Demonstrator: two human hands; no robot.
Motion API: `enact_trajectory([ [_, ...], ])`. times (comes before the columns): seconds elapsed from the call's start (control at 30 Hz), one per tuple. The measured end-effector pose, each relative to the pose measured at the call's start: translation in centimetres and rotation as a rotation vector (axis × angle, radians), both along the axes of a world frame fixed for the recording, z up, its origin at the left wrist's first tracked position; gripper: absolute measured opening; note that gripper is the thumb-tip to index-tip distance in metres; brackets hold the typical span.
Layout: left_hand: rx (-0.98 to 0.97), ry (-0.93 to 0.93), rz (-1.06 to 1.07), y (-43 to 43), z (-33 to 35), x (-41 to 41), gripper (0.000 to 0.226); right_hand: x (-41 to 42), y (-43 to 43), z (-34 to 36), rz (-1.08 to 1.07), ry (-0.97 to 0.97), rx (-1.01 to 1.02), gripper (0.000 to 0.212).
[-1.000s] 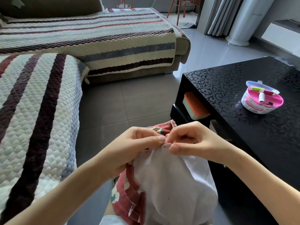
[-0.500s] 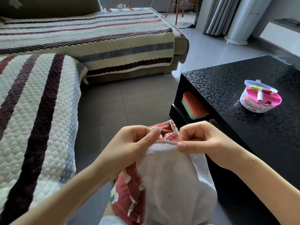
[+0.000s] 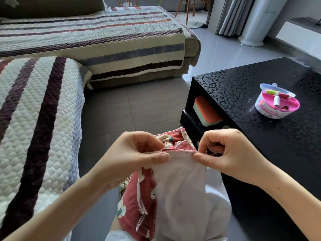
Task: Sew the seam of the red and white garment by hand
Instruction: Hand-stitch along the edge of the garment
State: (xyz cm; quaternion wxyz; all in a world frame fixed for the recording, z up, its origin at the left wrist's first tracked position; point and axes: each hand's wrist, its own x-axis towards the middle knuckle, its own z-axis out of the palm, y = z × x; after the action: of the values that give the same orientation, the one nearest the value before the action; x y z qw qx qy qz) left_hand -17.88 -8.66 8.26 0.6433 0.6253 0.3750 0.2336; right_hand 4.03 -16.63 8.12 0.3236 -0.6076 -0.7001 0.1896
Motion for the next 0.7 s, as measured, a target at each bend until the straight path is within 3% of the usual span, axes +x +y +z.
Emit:
enact_trajectory([
  [0.13, 0.075, -0.021, 0.041, -0.3, 0.0, 0.1, 0.023, -0.6, -0.8, -0.1, -0.016, -0.044, 0.134, 0.017],
  [0.27, 0.157, -0.005, 0.038, -0.3, 0.0, 0.2, 0.020, -1.0, -0.9, -0.3, 0.024, 0.083, 0.028, 0.020],
  [0.37, 0.189, -0.029, 0.018, -0.4, 0.2, 0.3, 0.018, -1.4, -0.5, -0.5, 0.033, 0.182, -0.082, 0.036],
  [0.5, 0.245, -0.007, -0.012, -0.4, 0.3, 0.1, 0.016, -1.7, 0.0, -0.7, 0.020, 0.267, -0.084, 0.009],
  [0.7, 0.488, 0.175, -0.013, -0.3, -0.6, 0.1, 0.010, -1.8, -0.3, 0.1, 0.054, 0.492, -0.148, 0.013],
])
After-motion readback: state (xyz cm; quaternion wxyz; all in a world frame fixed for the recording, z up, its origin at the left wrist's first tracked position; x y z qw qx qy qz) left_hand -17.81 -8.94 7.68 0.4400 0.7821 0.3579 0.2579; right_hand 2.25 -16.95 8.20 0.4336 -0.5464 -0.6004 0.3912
